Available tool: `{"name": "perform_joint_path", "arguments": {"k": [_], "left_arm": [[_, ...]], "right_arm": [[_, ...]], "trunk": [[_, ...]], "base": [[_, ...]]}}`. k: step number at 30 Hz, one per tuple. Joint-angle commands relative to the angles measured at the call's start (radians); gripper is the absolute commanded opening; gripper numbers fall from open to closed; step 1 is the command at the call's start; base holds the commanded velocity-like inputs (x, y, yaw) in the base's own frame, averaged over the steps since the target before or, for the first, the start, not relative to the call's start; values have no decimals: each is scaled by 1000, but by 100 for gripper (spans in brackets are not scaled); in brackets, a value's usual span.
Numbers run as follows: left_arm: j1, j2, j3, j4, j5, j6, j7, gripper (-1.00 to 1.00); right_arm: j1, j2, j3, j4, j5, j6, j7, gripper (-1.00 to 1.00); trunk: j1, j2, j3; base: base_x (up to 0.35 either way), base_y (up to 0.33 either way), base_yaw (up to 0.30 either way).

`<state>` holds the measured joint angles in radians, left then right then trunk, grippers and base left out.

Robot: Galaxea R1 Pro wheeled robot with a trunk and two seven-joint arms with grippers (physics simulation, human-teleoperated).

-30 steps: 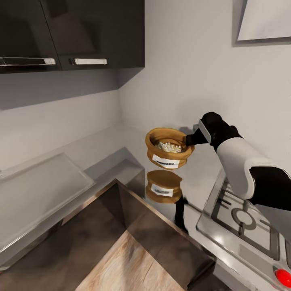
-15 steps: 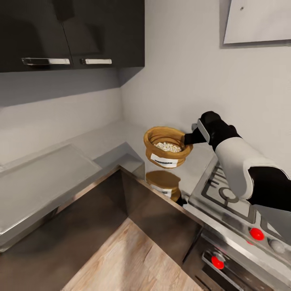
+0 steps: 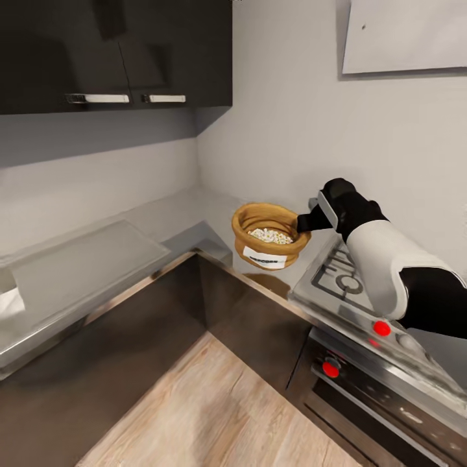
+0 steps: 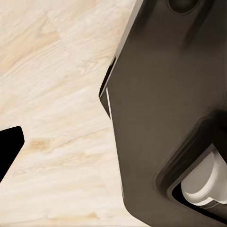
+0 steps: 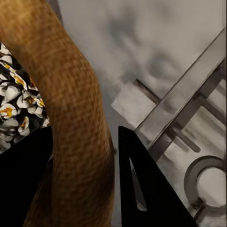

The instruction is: In the kitchen, take the popcorn bag from the countertop, put it into the microwave, and heat it until the popcorn is cooked so the cooked popcorn ends up inside the bag.

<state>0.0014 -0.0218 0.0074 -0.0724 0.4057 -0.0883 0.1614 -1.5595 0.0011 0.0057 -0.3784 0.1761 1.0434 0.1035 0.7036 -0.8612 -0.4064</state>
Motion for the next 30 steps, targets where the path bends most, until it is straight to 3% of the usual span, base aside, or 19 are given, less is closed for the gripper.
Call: {"name": "perform_joint_path", "arguments": {"k": [1, 15, 30], "left_arm": [[0, 0, 0, -1, 4, -2, 3, 100], [0, 0, 0, -1, 4, -2, 3, 100], [0, -1, 0, -1, 3, -3, 6, 100]], "right_arm": [[-1, 0, 0, -1, 10, 4, 10, -100], [-1, -4, 0, -1, 8, 4, 11, -100], [-1, -4, 2, -1, 8, 4, 10, -100]], "trunk": [[-1, -1, -1], [-1, -1, -1], [-1, -1, -1]], "base": [[-338, 0, 0], [-327, 0, 0], [-43, 0, 0]]}}
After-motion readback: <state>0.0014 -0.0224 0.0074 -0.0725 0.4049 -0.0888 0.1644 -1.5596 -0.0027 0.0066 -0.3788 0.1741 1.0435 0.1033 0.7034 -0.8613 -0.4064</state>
